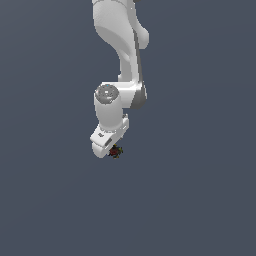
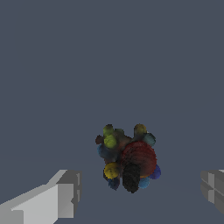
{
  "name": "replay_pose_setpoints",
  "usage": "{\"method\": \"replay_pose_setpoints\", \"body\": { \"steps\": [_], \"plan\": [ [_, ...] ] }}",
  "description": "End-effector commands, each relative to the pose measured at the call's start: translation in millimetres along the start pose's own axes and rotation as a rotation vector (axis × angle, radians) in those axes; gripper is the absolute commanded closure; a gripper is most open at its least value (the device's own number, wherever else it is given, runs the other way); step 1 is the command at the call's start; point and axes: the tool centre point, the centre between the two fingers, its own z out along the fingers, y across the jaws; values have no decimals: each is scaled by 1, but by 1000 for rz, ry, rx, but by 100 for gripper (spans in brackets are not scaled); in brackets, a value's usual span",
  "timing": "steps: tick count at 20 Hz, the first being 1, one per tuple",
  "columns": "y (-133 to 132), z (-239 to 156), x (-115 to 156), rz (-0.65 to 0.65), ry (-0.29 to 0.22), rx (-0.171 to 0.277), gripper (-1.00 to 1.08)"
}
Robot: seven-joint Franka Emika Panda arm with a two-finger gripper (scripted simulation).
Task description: Pick up the object and move it to a goal position.
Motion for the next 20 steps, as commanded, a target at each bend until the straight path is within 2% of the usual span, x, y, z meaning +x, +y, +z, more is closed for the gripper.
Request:
{"method": "replay_pose_setpoints", "body": {
  "steps": [1,9,20],
  "plan": [
    [0,4,-2,-47,2,1,-92],
    [0,11,-5,-131,5,3,-92],
    [-1,25,-6,-139,6,3,-92]
  ]
}}
